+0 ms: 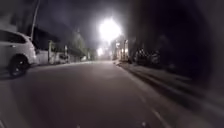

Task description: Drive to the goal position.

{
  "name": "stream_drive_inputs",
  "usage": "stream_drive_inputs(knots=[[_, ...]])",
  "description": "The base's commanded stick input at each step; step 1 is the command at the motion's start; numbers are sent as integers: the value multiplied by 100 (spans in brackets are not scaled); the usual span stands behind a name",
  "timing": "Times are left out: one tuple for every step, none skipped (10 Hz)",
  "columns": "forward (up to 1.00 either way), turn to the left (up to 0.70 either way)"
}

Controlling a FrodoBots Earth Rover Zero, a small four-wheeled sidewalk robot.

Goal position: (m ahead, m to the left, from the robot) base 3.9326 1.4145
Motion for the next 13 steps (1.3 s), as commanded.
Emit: stream_drive_inputs(knots=[[50,0],[50,0],[50,0],[50,0],[50,4],[50,29],[50,50],[50,50],[50,50],[50,0],[50,0],[50,0],[50,0]])
